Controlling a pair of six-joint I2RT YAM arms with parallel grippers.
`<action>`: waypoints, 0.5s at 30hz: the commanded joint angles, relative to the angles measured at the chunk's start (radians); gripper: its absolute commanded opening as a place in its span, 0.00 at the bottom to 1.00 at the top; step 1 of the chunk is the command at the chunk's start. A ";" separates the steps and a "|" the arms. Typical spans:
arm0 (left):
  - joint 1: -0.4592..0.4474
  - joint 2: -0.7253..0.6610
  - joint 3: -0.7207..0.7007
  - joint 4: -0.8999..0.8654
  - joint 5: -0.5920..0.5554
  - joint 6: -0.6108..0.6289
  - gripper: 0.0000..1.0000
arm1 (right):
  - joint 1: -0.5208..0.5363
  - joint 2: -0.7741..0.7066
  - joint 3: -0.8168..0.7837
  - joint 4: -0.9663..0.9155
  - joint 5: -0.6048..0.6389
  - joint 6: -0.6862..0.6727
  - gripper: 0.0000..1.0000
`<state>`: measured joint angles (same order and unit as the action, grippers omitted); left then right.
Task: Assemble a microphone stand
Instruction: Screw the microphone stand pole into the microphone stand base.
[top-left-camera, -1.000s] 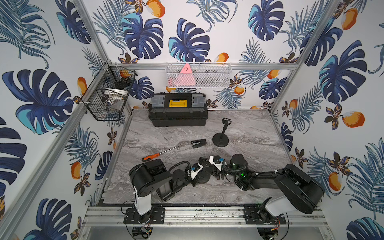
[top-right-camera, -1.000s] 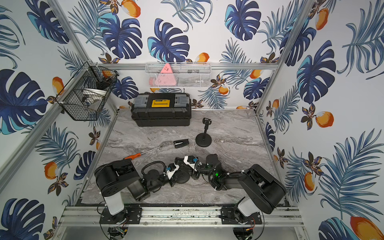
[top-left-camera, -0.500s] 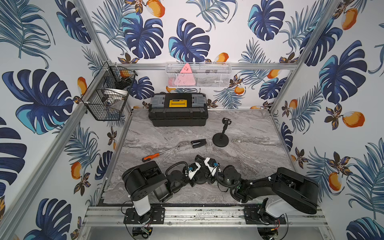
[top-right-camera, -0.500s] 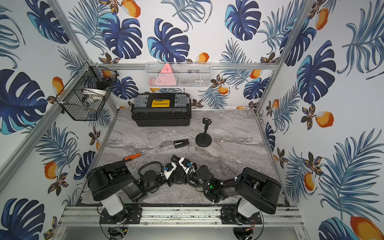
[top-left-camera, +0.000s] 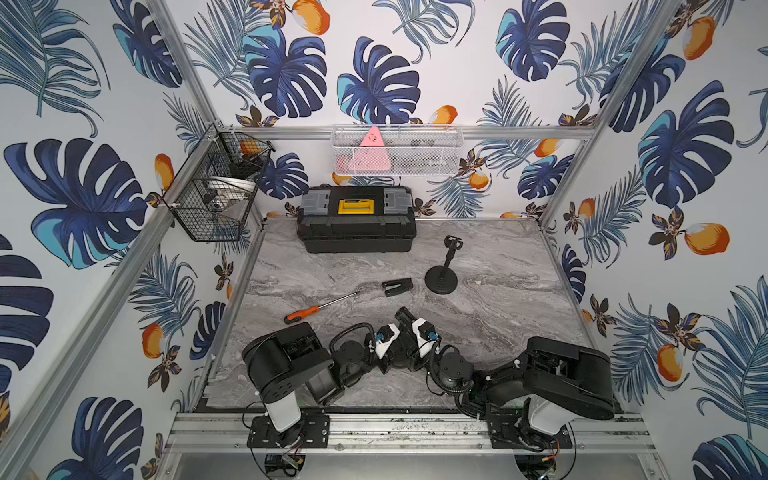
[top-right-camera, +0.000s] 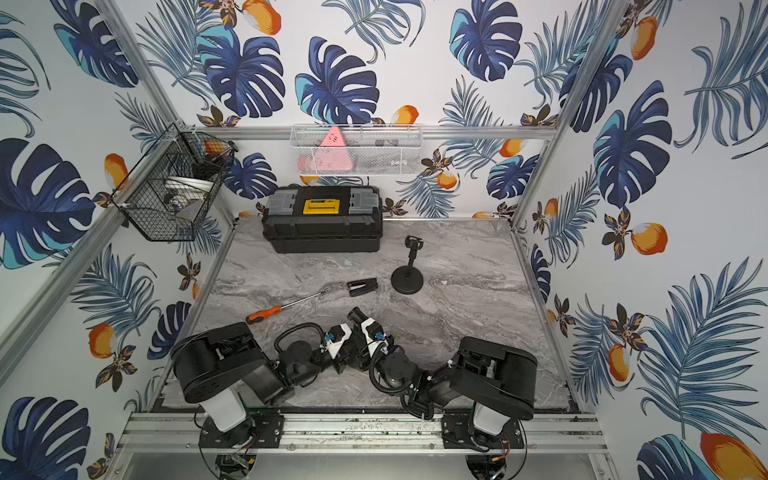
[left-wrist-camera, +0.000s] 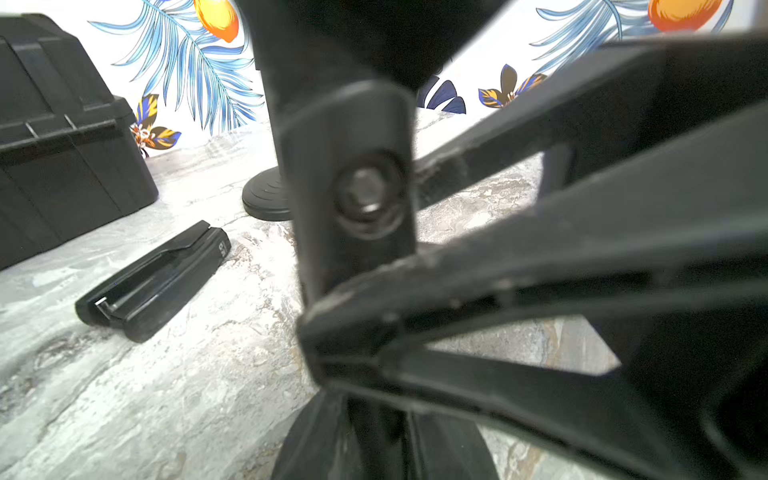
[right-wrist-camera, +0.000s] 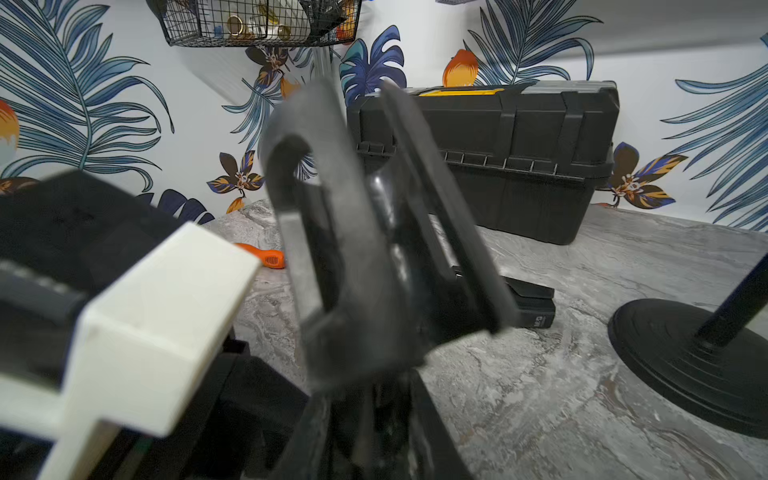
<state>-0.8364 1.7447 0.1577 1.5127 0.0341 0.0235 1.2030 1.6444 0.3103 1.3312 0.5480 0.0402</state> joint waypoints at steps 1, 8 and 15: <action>0.000 0.017 0.012 0.027 0.010 0.034 0.13 | -0.002 0.000 -0.022 -0.185 -0.047 0.016 0.08; 0.000 0.045 0.013 0.028 0.015 0.038 0.12 | -0.053 -0.219 -0.045 -0.394 -0.218 -0.001 0.55; 0.000 0.026 0.003 0.029 0.003 0.029 0.12 | -0.218 -0.485 -0.095 -0.586 -0.555 -0.025 0.56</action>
<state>-0.8364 1.7737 0.1658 1.5448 0.0486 0.0467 1.0306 1.2205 0.2245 0.8700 0.1921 0.0322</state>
